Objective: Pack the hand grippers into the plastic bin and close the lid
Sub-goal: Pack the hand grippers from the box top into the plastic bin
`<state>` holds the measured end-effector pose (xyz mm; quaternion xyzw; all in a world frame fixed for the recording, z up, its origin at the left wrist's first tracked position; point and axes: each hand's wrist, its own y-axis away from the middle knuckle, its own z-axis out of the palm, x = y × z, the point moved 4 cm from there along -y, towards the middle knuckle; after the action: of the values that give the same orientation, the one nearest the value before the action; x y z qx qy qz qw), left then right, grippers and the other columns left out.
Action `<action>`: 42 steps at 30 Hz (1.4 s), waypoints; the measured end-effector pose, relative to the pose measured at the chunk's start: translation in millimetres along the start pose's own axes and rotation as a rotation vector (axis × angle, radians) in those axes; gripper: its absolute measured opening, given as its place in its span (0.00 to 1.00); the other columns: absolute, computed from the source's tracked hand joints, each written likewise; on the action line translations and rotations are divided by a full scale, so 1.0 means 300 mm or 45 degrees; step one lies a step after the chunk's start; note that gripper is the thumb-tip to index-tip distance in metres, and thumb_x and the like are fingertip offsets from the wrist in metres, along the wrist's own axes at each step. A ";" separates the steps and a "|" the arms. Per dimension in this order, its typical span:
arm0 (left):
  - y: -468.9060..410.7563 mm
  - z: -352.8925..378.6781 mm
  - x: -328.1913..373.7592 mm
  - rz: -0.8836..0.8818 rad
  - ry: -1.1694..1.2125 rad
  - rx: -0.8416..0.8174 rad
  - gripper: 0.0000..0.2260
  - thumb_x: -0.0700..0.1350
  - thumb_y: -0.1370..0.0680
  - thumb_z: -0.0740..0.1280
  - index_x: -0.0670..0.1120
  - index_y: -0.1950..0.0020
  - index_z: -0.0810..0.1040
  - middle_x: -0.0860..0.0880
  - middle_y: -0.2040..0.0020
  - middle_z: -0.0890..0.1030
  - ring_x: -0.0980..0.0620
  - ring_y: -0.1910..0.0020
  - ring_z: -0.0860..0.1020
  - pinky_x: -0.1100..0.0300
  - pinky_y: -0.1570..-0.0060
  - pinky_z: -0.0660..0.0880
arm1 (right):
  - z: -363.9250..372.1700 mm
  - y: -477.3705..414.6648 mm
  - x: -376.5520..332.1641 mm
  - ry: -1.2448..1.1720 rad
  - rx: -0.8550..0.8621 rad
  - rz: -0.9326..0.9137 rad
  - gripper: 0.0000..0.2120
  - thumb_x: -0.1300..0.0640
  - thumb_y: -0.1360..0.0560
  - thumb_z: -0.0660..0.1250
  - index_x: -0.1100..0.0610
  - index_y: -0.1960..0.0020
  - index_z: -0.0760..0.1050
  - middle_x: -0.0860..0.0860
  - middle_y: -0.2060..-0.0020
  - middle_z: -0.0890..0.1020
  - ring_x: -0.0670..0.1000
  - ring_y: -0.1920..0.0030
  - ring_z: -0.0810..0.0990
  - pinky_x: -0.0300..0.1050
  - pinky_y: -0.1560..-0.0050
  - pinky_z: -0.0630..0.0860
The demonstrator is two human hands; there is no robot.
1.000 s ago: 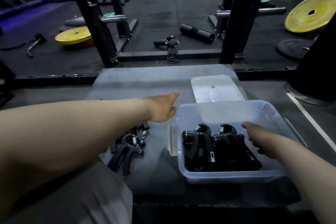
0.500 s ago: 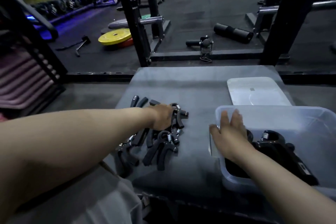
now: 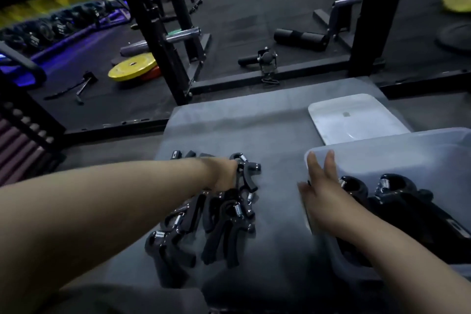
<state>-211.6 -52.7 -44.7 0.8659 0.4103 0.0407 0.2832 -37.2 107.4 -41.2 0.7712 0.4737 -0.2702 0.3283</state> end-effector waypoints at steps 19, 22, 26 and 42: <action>-0.065 0.042 0.035 0.012 0.385 0.493 0.13 0.55 0.18 0.52 0.51 0.42 0.70 0.40 0.47 0.76 0.37 0.46 0.76 0.46 0.43 0.72 | 0.056 0.022 0.020 0.087 0.126 -0.062 0.33 0.50 0.18 0.52 0.52 0.21 0.36 0.47 0.21 0.42 0.50 0.22 0.50 0.45 0.25 0.54; -0.083 0.010 0.038 -0.057 0.802 0.491 0.12 0.50 0.17 0.51 0.46 0.44 0.71 0.39 0.49 0.79 0.38 0.50 0.77 0.48 0.47 0.72 | 0.045 0.009 0.020 0.083 0.100 -0.061 0.34 0.51 0.19 0.54 0.51 0.21 0.36 0.47 0.21 0.44 0.51 0.22 0.54 0.46 0.26 0.57; -0.066 -0.082 0.045 -0.159 1.109 0.479 0.12 0.43 0.19 0.52 0.42 0.45 0.72 0.39 0.53 0.77 0.42 0.60 0.76 0.47 0.56 0.77 | 0.040 -0.006 0.000 0.113 0.008 -0.032 0.36 0.54 0.20 0.54 0.56 0.21 0.35 0.51 0.21 0.45 0.54 0.23 0.57 0.46 0.27 0.59; 0.298 -0.381 0.469 0.315 1.186 0.649 0.11 0.55 0.17 0.53 0.51 0.45 0.70 0.44 0.47 0.79 0.44 0.46 0.76 0.52 0.44 0.73 | -0.348 0.020 -0.117 -1.658 -0.472 0.280 0.33 0.33 0.22 0.46 0.59 0.44 0.75 0.59 0.46 0.81 0.62 0.42 0.77 0.64 0.36 0.67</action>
<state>-91.9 57.7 75.0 0.8393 0.3842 0.3522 -0.1545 -35.0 165.6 52.6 0.4261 0.1372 -0.5585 0.6983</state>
